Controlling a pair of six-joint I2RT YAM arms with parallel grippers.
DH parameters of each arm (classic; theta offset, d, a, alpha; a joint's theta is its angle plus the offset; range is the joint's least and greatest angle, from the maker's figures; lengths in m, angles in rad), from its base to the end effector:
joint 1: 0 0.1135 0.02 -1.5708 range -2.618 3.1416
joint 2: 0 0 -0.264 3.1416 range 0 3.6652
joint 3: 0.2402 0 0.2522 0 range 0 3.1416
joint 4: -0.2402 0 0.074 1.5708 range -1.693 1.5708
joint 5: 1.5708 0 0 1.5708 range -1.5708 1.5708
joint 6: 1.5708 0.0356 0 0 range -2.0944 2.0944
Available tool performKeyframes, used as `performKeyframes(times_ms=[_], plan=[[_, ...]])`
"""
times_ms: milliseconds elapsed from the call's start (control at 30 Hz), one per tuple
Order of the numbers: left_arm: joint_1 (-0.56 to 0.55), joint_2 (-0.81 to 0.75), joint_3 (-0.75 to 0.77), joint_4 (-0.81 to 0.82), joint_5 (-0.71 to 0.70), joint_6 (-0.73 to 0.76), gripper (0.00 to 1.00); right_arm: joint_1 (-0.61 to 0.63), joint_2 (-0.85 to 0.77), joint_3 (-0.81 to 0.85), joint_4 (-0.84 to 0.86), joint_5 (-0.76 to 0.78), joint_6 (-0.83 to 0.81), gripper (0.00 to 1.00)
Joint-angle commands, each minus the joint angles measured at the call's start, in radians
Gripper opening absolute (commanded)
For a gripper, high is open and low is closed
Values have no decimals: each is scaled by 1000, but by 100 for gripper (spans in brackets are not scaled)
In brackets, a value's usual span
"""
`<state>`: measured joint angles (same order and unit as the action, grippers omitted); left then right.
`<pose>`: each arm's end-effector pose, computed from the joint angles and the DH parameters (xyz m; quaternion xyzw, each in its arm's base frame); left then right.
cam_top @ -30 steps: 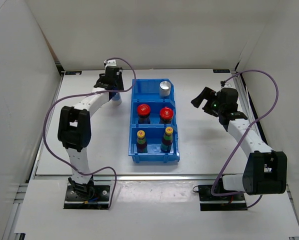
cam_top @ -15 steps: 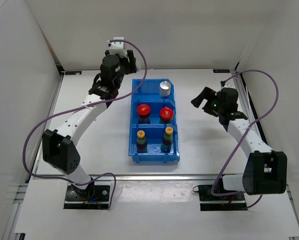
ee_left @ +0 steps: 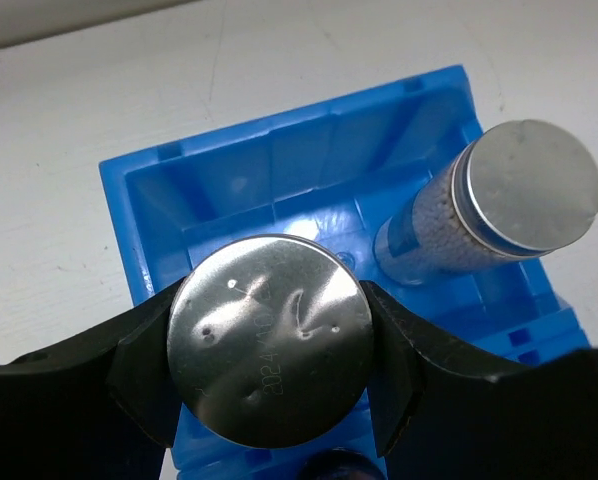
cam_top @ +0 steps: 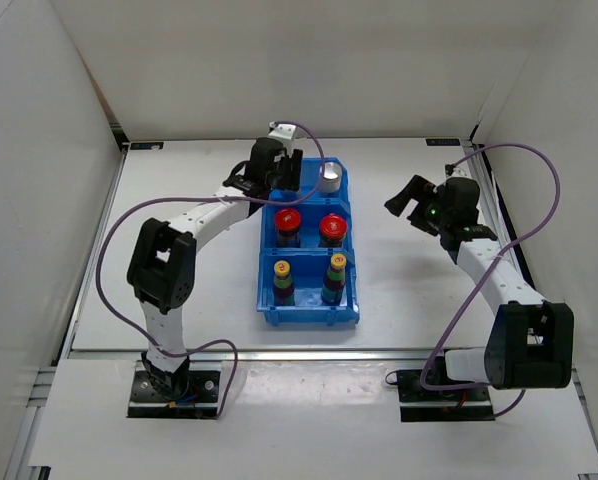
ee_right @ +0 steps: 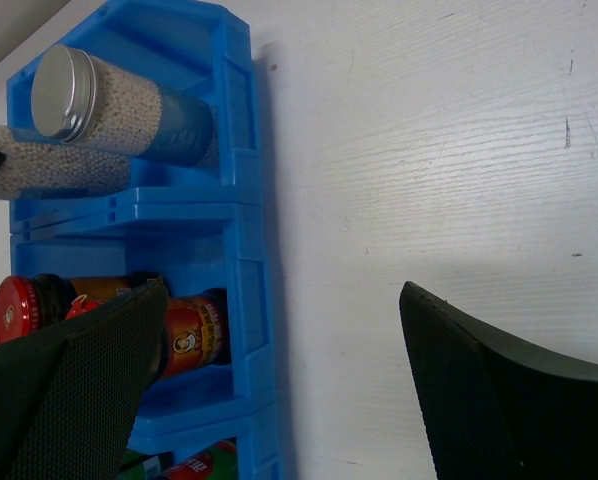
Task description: Organize the condiment bottles
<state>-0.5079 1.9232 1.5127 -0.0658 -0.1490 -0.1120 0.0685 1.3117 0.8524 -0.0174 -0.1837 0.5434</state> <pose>0.4016 -0.2175 0.2685 0.1295 0.8426 -0.0977 0.5136 0.2942 0.0267 0.2639 0.1537 0.8378 0.2307 0.4703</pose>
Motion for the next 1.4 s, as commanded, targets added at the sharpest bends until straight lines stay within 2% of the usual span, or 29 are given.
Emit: performKeyframes(times_ms=[0, 100, 133, 300, 333, 367, 600, 733, 800, 833, 900, 933, 967, 1000, 1067, 1100, 1200, 1367], plan=[[-3, -23, 49, 38, 0, 27, 42, -18, -9, -12, 53, -25, 6, 100], [-12, -1, 61, 14, -23, 50, 49, -36, -9, -21, 62, -43, 15, 100], [-12, -1, 61, 14, -32, 51, 55, -36, -9, -21, 71, -43, 24, 100], [-21, 10, 70, 2, -69, 83, 70, -45, -9, -21, 71, -53, 24, 100], [-30, 10, 96, -17, -98, 83, 96, -45, -9, -21, 71, -53, 24, 100], [-40, 10, 96, -17, -115, 83, 100, -45, -9, -21, 71, -53, 24, 100], [-61, -116, 126, -71, -260, 63, 100, -45, 1, -21, 71, -62, 24, 100], [-61, -290, 64, -72, -386, 75, 100, -45, -9, -12, 50, -62, 24, 100], [-61, -381, -61, -36, -452, 90, 100, -45, -19, -12, 40, -51, 14, 100], [-61, -482, -119, 12, -452, 90, 100, -45, -34, -12, 8, -24, 13, 100], [-43, -646, -309, 67, -397, 90, 100, -45, -66, -1, -73, 106, 13, 100], [-31, -647, -378, 67, -374, 90, 100, -45, -78, -1, -73, 148, 13, 100], [-5, -749, -454, 137, -362, 90, 100, -45, -91, -1, -108, 179, 13, 100], [9, -797, -597, 176, -362, 90, 100, -45, -112, -1, -121, 199, 13, 100], [52, -916, -711, 222, -377, 90, 100, -45, -123, -1, -154, 210, 13, 100], [68, -949, -815, 262, -377, 101, 100, -45, -135, -1, -170, 210, 13, 100], [97, -1038, -986, 316, -365, 115, 100, -45, -173, -16, -216, 230, 41, 100], [106, -1110, -1157, 483, -380, 124, 100, -45, -300, -73, -231, 260, 55, 100]])
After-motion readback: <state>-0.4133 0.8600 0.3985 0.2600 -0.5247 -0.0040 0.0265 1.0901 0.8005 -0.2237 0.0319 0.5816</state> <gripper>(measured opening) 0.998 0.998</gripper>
